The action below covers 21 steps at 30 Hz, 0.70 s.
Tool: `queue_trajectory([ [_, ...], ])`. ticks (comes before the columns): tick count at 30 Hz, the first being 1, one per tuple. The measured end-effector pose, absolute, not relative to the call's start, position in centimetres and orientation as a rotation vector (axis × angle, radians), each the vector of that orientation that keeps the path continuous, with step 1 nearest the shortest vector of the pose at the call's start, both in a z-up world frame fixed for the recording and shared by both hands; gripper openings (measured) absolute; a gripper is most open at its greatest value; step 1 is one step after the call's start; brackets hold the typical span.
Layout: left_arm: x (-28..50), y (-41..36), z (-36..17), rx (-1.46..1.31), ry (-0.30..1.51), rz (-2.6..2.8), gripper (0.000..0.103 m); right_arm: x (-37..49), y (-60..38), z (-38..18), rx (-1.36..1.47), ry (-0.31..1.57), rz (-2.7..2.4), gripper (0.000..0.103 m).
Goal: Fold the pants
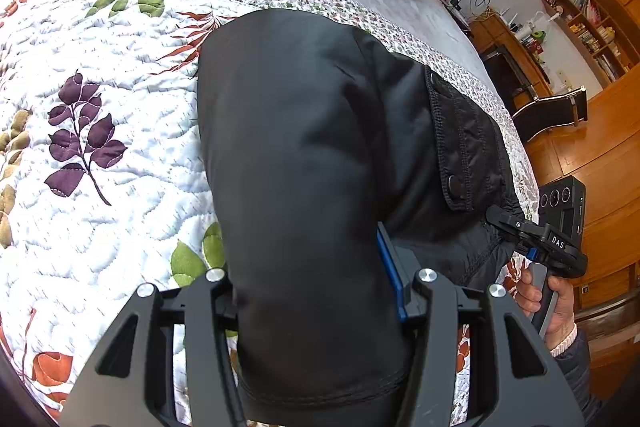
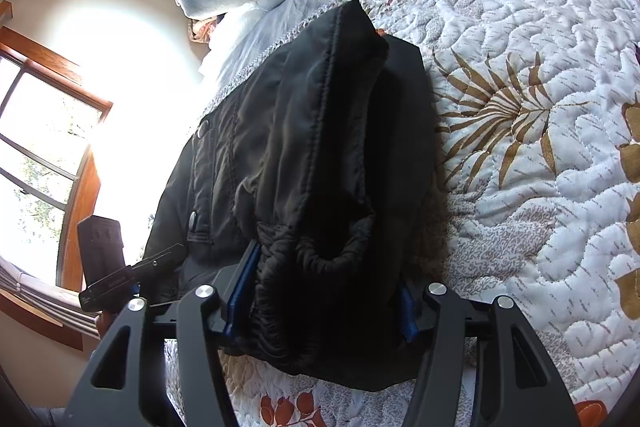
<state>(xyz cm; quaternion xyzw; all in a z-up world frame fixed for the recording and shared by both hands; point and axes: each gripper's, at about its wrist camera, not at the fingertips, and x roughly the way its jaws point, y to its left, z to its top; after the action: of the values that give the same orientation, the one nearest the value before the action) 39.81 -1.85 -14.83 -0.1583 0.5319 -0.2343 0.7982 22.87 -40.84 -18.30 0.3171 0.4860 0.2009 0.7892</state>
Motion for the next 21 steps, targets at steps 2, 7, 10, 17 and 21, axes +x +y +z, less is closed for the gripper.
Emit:
queue_trajectory([
  [2, 39.81, -1.89, -14.86, -0.345, 1.142, -0.503, 0.049, 22.95, -40.83, -18.32, 0.685, 1.046, 0.431, 0.06],
  [7, 39.87, -1.71, -15.01, -0.356, 1.148, -0.512, 0.05, 22.84, -41.04, -18.51, 0.696, 1.05, 0.432, 0.061],
  [10, 39.93, -1.69, -15.12, -0.356, 1.159, -0.509, 0.053, 22.69, -41.21, -18.61, 0.701, 1.051, 0.428, 0.062],
  [17, 39.89, -1.58, -15.38, -0.358, 1.174, -0.481, 0.066, 22.7, -41.41, -18.73, 0.714, 1.051, 0.415, 0.065],
  [21, 39.35, -1.09, -15.41, -0.368, 1.166, -0.438, 0.082, 22.36, -41.78, -18.72, 0.73, 1.047, 0.402, 0.069],
])
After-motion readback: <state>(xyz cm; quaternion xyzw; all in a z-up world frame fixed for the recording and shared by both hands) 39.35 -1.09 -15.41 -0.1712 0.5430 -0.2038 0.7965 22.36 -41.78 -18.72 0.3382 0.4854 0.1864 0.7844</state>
